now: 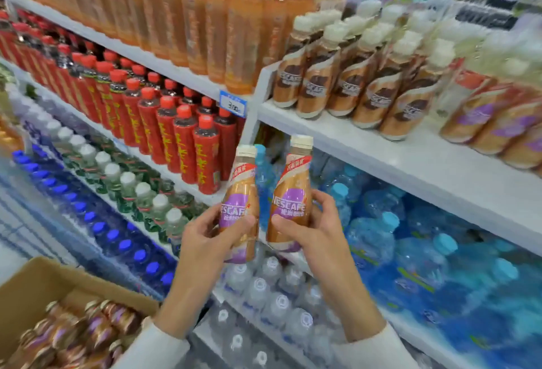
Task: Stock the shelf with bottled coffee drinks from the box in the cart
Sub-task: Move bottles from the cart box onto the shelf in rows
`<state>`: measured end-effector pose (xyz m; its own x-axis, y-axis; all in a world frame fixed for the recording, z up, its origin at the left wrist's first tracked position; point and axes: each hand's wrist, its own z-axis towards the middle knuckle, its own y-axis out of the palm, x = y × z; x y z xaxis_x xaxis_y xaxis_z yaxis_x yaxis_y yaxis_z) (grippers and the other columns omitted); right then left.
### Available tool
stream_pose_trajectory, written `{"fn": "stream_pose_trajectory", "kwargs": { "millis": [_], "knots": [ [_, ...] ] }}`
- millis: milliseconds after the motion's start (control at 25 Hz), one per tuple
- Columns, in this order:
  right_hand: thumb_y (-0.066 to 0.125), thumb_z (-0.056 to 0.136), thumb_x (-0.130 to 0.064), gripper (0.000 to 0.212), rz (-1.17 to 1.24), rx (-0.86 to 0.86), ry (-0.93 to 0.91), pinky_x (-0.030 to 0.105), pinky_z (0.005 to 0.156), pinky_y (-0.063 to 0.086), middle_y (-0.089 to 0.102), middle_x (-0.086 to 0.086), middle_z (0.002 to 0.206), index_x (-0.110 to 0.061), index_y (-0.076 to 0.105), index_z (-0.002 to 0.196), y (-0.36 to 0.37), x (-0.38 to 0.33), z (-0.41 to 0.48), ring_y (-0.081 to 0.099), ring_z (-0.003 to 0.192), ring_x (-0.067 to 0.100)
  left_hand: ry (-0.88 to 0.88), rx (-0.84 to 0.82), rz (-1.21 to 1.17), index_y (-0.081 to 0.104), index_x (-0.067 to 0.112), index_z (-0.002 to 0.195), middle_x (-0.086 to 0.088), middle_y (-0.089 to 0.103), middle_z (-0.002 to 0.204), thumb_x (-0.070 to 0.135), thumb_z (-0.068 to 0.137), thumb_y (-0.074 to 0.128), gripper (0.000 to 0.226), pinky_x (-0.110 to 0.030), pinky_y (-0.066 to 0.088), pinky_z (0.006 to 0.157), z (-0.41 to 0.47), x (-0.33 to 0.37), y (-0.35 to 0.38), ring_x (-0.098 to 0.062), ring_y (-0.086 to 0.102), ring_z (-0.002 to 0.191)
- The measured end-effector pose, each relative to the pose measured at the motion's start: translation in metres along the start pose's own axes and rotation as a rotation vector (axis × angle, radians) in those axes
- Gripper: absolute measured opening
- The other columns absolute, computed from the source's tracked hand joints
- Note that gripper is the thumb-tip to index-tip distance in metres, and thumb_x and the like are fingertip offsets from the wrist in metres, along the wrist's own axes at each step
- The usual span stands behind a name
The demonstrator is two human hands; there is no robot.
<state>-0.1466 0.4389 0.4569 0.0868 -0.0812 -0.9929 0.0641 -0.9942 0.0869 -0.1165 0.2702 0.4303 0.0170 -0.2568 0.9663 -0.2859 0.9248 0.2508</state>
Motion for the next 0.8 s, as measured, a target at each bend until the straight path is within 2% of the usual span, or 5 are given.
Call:
{"fn": "stream_pose_trajectory", "kwargs": {
  "millis": [160, 360, 520, 680, 800],
  "knots": [
    [0.08, 0.081, -0.001, 0.057, 0.001, 0.127, -0.09, 0.02, 0.056, 0.054, 0.072, 0.002, 0.11, -0.026, 0.048, 0.121, -0.088, -0.042, -0.014, 0.072, 0.082, 0.006, 0.032, -0.155, 0.002, 0.081, 0.022, 0.093, -0.007, 0.08, 0.088, 0.025, 0.06, 0.095, 0.036, -0.024, 0.058, 0.056, -0.005, 0.009, 0.095, -0.015, 0.073, 0.072],
    [0.081, 0.079, 0.002, 0.054, 0.004, 0.277, -0.163, 0.019, 0.052, 0.053, 0.069, 0.006, 0.109, -0.028, 0.049, 0.113, -0.175, -0.084, -0.03, 0.071, 0.075, 0.003, 0.127, -0.288, 0.024, 0.081, 0.029, 0.082, 0.003, 0.076, 0.076, 0.031, 0.057, 0.093, 0.028, -0.018, 0.054, 0.054, -0.006, 0.02, 0.195, -0.006, 0.066, 0.063],
    [0.084, 0.078, -0.004, 0.057, -0.048, 0.367, -0.24, 0.017, 0.056, 0.053, 0.07, 0.005, 0.11, -0.029, 0.05, 0.115, -0.236, -0.106, -0.042, 0.072, 0.081, 0.007, 0.154, -0.349, 0.008, 0.082, 0.028, 0.089, -0.001, 0.08, 0.085, 0.047, 0.051, 0.087, 0.043, -0.022, 0.058, 0.059, -0.008, 0.027, 0.267, -0.011, 0.072, 0.07],
    [0.088, 0.074, -0.009, 0.062, -0.116, 0.467, -0.319, 0.017, 0.057, 0.054, 0.071, 0.0, 0.111, -0.032, 0.05, 0.117, -0.29, -0.12, -0.044, 0.073, 0.083, 0.005, 0.24, -0.416, 0.08, 0.079, 0.026, 0.098, 0.004, 0.08, 0.092, 0.044, 0.06, 0.088, 0.043, -0.022, 0.059, 0.069, -0.007, 0.024, 0.333, -0.012, 0.075, 0.084],
    [0.086, 0.076, -0.008, 0.065, -0.181, 0.499, -0.359, 0.015, 0.06, 0.054, 0.067, -0.002, 0.116, -0.031, 0.048, 0.123, -0.323, -0.121, -0.038, 0.07, 0.083, -0.002, 0.296, -0.456, 0.15, 0.073, 0.029, 0.105, 0.013, 0.079, 0.096, 0.036, 0.068, 0.092, 0.043, -0.017, 0.056, 0.071, -0.002, 0.013, 0.37, -0.004, 0.073, 0.089]
  ]
}}
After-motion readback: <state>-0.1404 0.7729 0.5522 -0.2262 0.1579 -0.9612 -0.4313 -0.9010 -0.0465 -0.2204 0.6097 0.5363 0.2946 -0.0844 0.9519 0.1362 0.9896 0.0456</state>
